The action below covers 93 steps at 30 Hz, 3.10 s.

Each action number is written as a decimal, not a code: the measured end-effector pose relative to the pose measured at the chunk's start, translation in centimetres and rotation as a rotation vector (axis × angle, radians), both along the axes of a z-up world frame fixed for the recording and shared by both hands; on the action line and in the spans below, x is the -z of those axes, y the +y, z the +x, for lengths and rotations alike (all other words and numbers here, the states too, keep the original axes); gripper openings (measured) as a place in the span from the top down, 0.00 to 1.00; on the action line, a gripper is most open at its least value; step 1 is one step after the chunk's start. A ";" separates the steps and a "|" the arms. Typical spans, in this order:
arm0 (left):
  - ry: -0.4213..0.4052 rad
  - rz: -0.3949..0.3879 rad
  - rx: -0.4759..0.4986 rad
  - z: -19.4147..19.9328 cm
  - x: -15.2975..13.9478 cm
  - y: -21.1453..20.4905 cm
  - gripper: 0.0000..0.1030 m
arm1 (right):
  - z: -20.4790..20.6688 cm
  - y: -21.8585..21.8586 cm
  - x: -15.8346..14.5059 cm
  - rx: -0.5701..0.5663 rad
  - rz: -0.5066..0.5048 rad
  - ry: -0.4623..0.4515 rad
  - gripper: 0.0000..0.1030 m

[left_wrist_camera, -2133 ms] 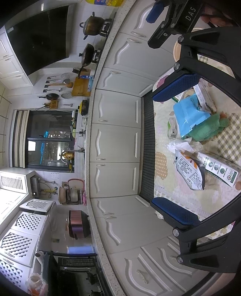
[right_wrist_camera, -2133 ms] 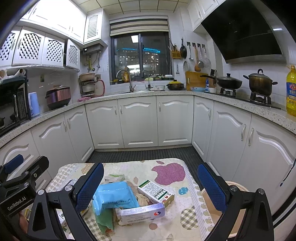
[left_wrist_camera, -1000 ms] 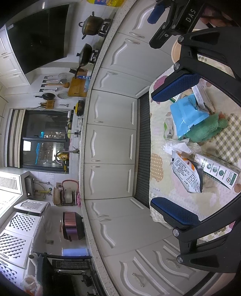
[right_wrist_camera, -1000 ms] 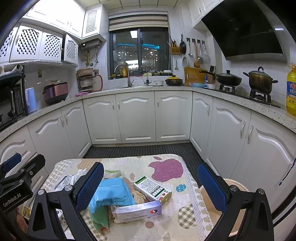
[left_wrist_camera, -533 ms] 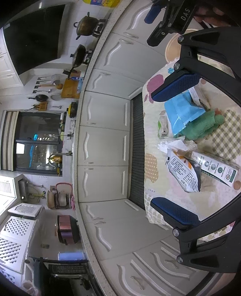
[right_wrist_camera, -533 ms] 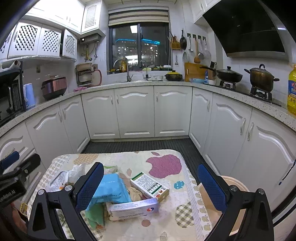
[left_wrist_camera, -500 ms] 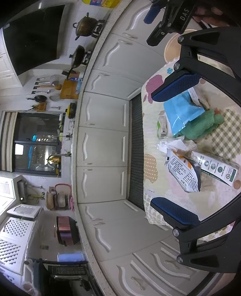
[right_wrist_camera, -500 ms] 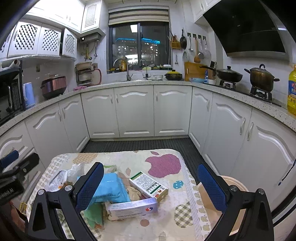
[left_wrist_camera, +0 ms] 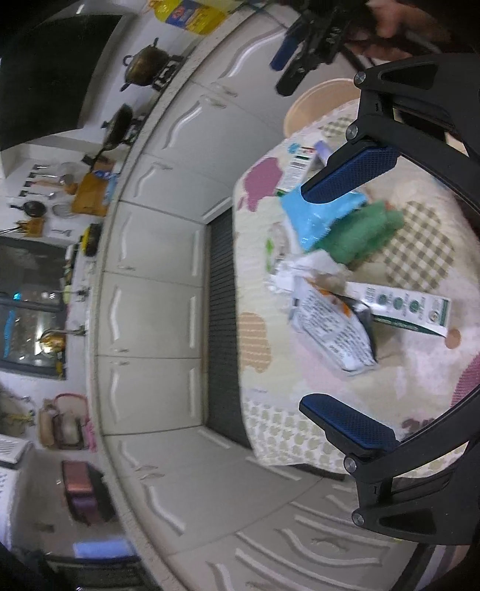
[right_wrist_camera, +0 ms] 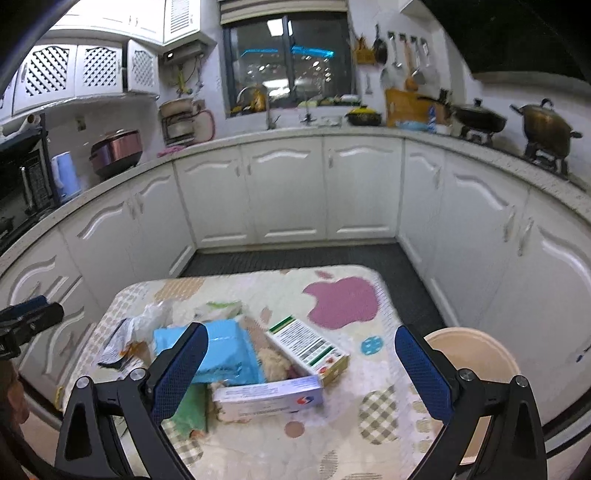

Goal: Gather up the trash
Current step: 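Grasp the printed snack wrapper with the left tool while the right tool grasps the white medicine box, then carry wrapper and box to the beige bin and open both tools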

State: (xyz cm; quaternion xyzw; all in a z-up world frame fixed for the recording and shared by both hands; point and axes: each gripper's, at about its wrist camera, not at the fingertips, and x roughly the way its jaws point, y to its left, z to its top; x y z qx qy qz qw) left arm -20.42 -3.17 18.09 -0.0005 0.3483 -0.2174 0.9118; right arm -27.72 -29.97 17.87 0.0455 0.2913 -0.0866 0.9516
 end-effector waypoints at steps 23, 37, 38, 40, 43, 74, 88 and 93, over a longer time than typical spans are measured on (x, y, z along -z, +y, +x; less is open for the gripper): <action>0.374 -0.249 -0.021 7.4 9.4 4.4 0.01 | 9.6 -4.7 7.2 -0.119 0.146 0.283 0.13; 0.482 -0.220 0.092 10.7 12.7 2.5 0.49 | 15.6 -5.5 13.3 -0.229 0.131 0.490 0.26; 0.484 -0.215 0.095 10.7 12.8 2.6 0.53 | 15.8 -5.5 13.5 -0.233 0.143 0.494 0.30; 0.488 -0.223 0.097 10.9 12.8 2.8 0.65 | 16.2 -5.4 13.7 -0.236 0.145 0.485 0.35; 0.472 -0.216 0.088 10.8 12.6 3.5 0.73 | 16.4 -5.1 13.4 -0.240 0.144 0.476 0.43; 0.175 -0.215 0.151 5.7 -0.9 -2.5 0.86 | 6.5 -9.1 2.5 -0.175 0.121 0.200 0.50; 0.274 -0.122 0.414 2.8 1.5 -24.5 0.86 | -1.4 -22.1 4.4 0.148 0.115 0.249 0.50; 0.309 -0.082 0.455 1.6 3.6 -31.3 0.86 | -3.1 -25.0 6.3 0.229 0.127 0.282 0.50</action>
